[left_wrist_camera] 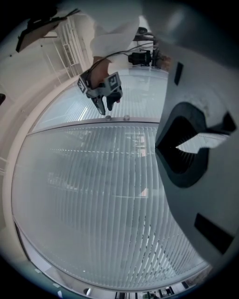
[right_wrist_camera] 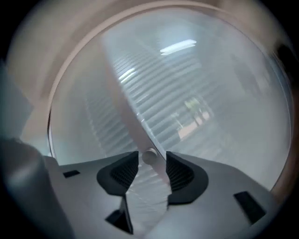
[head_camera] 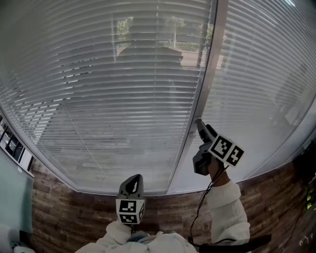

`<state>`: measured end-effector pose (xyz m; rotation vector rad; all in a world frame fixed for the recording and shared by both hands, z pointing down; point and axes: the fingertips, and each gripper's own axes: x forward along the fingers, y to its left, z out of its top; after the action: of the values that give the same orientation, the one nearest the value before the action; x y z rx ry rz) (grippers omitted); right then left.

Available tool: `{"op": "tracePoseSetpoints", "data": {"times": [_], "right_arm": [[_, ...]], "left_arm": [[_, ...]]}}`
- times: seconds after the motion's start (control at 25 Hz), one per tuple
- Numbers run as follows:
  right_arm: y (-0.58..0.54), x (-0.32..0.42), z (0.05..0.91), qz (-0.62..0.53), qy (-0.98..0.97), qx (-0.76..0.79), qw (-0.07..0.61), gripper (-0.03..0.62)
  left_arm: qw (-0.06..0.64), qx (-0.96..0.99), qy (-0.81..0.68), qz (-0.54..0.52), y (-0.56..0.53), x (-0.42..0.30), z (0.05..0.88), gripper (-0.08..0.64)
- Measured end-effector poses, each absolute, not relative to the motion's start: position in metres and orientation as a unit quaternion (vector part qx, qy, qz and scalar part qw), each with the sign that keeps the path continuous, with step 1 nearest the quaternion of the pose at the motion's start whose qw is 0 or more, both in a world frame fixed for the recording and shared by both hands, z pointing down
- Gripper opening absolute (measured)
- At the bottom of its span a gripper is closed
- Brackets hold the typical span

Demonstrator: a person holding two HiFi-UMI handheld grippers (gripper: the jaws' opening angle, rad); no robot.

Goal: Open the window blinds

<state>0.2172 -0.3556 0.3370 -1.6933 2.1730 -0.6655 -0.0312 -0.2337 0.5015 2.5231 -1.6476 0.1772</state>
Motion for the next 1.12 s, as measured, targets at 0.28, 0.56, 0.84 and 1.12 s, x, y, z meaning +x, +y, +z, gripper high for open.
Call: {"op": "tracePoseSetpoints", "data": {"times": [0.28, 0.56, 0.84, 1.12], "right_arm": [[-0.373, 0.216, 0.352, -0.478, 0.614, -0.47, 0.417, 0.172], [-0.382, 0.216, 0.35, -0.498, 0.582, -0.476, 0.433, 0.158], [-0.383, 0.216, 0.35, -0.469, 0.607, -0.496, 0.406, 0.13], [-0.386, 0.21, 0.34, -0.345, 0.696, -0.597, 0.2, 0.13]], "left_arm": [[0.059, 0.846, -0.527, 0.053, -0.225, -0.021, 0.503, 0.002], [0.069, 0.835, -0.543, 0.051, -0.225, -0.042, 0.509, 0.002], [0.07, 0.832, -0.548, 0.053, -0.228, -0.05, 0.512, 0.002], [0.07, 0.836, -0.541, 0.055, -0.228, -0.044, 0.513, 0.002]]}}
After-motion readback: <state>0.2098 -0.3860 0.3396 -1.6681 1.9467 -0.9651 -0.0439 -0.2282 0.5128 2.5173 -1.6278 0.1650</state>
